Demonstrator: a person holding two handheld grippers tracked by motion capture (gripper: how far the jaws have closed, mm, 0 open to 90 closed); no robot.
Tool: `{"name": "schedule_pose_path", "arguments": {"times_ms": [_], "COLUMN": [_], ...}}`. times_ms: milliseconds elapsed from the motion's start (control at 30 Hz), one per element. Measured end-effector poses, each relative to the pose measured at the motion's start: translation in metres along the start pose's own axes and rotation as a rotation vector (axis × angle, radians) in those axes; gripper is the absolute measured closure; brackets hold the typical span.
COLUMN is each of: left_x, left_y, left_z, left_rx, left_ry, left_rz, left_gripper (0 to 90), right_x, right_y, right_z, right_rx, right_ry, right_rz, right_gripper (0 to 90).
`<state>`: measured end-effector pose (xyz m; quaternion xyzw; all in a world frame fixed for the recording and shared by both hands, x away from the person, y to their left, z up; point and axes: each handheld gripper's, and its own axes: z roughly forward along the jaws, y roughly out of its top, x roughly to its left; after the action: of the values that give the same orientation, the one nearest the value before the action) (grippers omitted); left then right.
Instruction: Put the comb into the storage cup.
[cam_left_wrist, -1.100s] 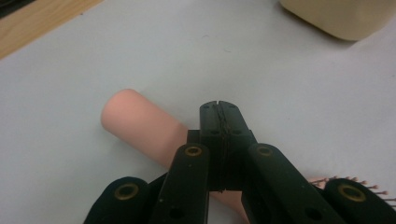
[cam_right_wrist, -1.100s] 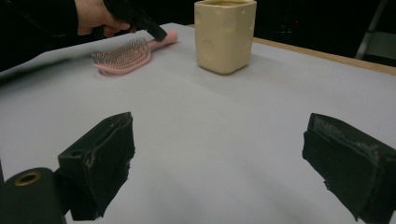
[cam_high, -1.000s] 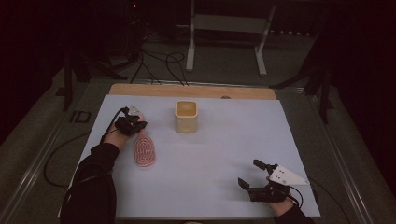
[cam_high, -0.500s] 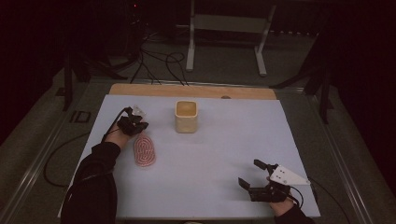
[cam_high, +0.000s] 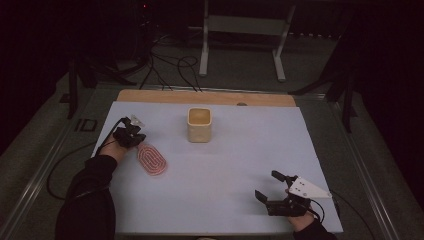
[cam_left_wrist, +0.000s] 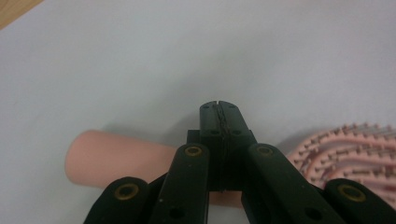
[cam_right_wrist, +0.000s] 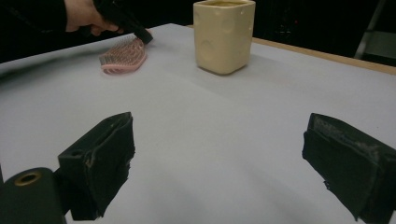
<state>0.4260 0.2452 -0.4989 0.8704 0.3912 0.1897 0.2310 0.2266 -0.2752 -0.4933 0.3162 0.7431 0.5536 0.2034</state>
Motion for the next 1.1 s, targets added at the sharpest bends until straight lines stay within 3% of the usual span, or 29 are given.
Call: {"name": "schedule_pose_path", "arguments": {"times_ms": [433, 967, 1100], "left_x": [0.012, 0.016, 0.015], "left_y": [-0.022, -0.042, -0.056], "left_z": [-0.017, -0.03, -0.033], "left_rx": [0.019, 0.067, 0.085], "left_ry": [0.001, -0.021, -0.027], "left_rz": [-0.037, -0.043, -0.054], "left_gripper": [90.0, 90.0, 90.0], "right_x": [-0.001, -0.001, -0.001], "right_y": [0.0, 0.001, 0.002], "right_z": [0.0, 0.0, -0.001], "right_rx": [0.003, -0.005, -0.007], "right_ry": [-0.001, -0.005, -0.007], "right_rz": [0.011, 0.011, 0.008], "right_gripper": [9.0, 9.0, 9.0]}}
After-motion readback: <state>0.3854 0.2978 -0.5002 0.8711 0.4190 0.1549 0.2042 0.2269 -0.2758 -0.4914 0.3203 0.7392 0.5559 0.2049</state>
